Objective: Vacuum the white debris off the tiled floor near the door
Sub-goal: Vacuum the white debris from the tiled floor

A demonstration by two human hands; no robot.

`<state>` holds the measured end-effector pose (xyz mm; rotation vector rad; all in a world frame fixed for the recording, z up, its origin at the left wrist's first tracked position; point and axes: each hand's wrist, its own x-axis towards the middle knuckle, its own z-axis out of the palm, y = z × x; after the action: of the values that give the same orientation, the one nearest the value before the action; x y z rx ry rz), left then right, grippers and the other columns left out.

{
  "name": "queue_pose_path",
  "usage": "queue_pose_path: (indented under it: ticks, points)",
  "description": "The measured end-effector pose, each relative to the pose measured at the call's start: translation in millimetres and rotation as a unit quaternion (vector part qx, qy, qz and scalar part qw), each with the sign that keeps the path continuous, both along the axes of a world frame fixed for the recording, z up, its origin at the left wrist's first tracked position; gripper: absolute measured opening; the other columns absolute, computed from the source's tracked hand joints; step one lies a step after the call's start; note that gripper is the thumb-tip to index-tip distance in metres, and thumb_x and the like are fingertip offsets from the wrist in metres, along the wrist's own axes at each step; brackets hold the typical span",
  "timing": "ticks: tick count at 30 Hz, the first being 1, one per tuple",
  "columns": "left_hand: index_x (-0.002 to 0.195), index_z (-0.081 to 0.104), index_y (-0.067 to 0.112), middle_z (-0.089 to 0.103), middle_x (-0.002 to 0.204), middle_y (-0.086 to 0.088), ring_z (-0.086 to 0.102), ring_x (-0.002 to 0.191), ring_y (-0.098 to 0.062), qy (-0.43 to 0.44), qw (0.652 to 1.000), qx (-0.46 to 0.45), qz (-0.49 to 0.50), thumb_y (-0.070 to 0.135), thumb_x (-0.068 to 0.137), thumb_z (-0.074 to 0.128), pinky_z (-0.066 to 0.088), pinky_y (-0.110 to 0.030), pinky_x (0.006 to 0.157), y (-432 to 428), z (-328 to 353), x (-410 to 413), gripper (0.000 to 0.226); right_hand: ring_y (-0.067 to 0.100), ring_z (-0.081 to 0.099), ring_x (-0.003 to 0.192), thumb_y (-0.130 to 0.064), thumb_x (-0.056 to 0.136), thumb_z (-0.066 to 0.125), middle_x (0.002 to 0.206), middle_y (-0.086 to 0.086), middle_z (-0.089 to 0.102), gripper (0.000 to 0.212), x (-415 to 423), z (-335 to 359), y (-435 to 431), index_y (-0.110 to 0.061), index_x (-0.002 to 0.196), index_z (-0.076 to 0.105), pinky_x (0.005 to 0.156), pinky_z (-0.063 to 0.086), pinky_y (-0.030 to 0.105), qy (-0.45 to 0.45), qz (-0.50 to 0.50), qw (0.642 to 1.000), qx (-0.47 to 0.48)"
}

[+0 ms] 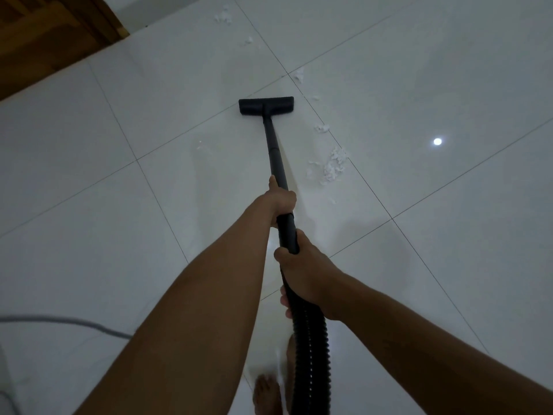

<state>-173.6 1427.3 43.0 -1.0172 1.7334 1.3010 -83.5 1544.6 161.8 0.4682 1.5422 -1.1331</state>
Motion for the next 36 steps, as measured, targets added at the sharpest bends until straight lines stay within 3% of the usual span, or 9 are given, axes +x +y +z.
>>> queue_pose_path:
  ticks: [6, 9, 12, 20, 24, 29, 36]
  points:
    - [0.157, -0.013, 0.038, 0.055, 0.133, -0.018, 0.057, 0.082, -0.023, -0.010, 1.000, -0.001, 0.009, 0.015, 0.101, 0.038, 0.055, -0.041, 0.075, -16.9, 9.7, 1.4, 0.079, 0.013, 0.056, 0.047, -0.024, 0.107, 0.046, 0.079, 0.010, 0.053, 0.044, -6.0, 12.8, -11.8, -0.035, 0.147, 0.032, 0.041, 0.050, 0.023, 0.008, 0.026, 1.000, 0.002]
    - [0.157, -0.016, 0.039, 0.054, 0.135, -0.016, 0.058, 0.080, -0.022, -0.012, 1.000, 0.005, 0.018, 0.015, 0.102, 0.037, 0.053, -0.038, 0.069, -27.2, 10.9, -8.0, 0.080, 0.007, 0.051, 0.037, -0.024, 0.107, 0.045, 0.077, 0.009, 0.054, 0.044, -15.8, 11.1, -22.4, -0.030, 0.149, 0.033, 0.036, 0.043, 0.016, 0.033, 0.045, 0.998, 0.014]
    - [0.156, -0.018, 0.040, 0.052, 0.137, -0.015, 0.057, 0.081, -0.022, -0.013, 1.000, 0.011, 0.025, 0.016, 0.102, 0.037, 0.053, -0.038, 0.067, -39.0, 8.8, -23.5, 0.081, 0.008, 0.053, 0.045, -0.024, 0.107, 0.046, 0.081, 0.008, 0.055, 0.044, -31.4, 8.7, -34.7, -0.030, 0.149, 0.035, 0.035, 0.042, 0.015, 0.046, 0.053, 0.997, 0.025]
    - [0.156, -0.019, 0.039, 0.055, 0.128, -0.013, 0.057, 0.080, -0.021, -0.007, 1.000, 0.009, 0.024, 0.018, 0.103, 0.039, 0.049, -0.034, 0.058, -70.4, 7.3, -68.5, 0.081, 0.006, 0.052, 0.045, -0.023, 0.107, 0.045, 0.081, 0.007, 0.054, 0.046, -73.8, 6.9, -68.5, -0.029, 0.151, 0.034, 0.033, 0.039, 0.012, 0.061, 0.054, 0.996, 0.041]
    - [0.156, -0.018, 0.039, 0.055, 0.126, -0.013, 0.057, 0.082, -0.021, -0.009, 1.000, 0.004, 0.020, 0.018, 0.103, 0.041, 0.050, -0.035, 0.060, -83.3, 8.5, -86.9, 0.082, 0.006, 0.052, 0.035, -0.023, 0.106, 0.046, 0.079, 0.009, 0.054, 0.044, -91.3, 9.0, -82.9, -0.030, 0.148, 0.035, 0.037, 0.045, 0.018, 0.039, 0.027, 0.998, 0.030]
    - [0.156, -0.016, 0.041, 0.058, 0.128, -0.017, 0.057, 0.081, -0.021, -0.015, 1.000, 0.010, 0.021, 0.014, 0.101, 0.041, 0.050, -0.035, 0.059, -95.7, 12.9, -100.7, 0.084, 0.017, 0.058, 0.049, -0.024, 0.106, 0.046, 0.082, 0.012, 0.056, 0.047, -103.7, 15.2, -97.6, -0.033, 0.150, 0.032, 0.045, 0.052, 0.028, 0.016, 0.001, 1.000, 0.020]
    - [0.157, -0.011, 0.041, 0.053, 0.139, -0.021, 0.056, 0.087, -0.024, -0.027, 0.999, 0.018, 0.016, 0.010, 0.099, 0.042, 0.053, -0.036, 0.064, -90.1, 25.3, -89.7, 0.084, 0.018, 0.059, 0.052, -0.025, 0.106, 0.047, 0.083, 0.013, 0.057, 0.043, -91.4, 30.7, -91.5, -0.028, 0.148, 0.035, 0.046, 0.052, 0.028, 0.009, -0.004, 1.000, 0.017]
